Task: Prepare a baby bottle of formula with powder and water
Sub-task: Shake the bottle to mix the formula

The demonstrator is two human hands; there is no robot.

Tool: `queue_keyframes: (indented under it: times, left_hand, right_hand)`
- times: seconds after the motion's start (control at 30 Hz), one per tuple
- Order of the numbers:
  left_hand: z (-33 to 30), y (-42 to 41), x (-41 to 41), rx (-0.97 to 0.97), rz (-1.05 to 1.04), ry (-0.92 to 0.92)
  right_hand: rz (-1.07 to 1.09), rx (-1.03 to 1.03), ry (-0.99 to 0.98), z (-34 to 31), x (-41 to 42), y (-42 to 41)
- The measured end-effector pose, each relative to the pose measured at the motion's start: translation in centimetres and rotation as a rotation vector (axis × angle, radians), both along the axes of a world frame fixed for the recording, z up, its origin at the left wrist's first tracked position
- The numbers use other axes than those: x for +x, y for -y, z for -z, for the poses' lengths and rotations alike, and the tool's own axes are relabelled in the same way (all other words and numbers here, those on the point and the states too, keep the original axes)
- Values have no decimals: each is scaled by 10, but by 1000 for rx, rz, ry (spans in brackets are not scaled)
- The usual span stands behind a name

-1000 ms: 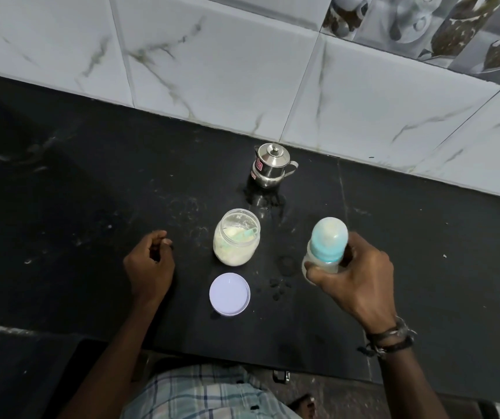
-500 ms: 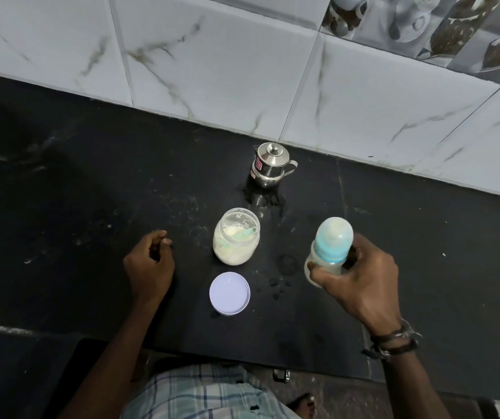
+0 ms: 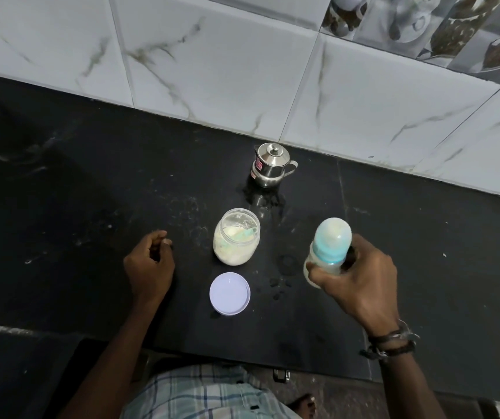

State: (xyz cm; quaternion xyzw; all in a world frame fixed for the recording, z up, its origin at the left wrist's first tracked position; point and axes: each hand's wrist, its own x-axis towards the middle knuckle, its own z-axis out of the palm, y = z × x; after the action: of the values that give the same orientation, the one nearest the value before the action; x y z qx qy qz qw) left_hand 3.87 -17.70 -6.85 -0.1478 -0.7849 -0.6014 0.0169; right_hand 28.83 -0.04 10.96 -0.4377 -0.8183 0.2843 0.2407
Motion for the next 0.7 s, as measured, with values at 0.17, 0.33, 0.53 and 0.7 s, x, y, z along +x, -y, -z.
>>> queue_keyframes:
  times: [0.17,0.33,0.53,0.7]
  left_hand:
    - [3,1,-2,-21,-9,-9]
    - [4,1,-2,-19,-2,-1]
    - [1,0,-1,-29,-16,-10]
    - [-1,0,-1,-48,-14,-15]
  right_hand:
    - [-69,-13,-72,4,4,-2]
    - [-75,11,14,7,4,-1]
    - [-58,-4,21,8,0,1]
    - [-72,-8,-21,9,-2,1]
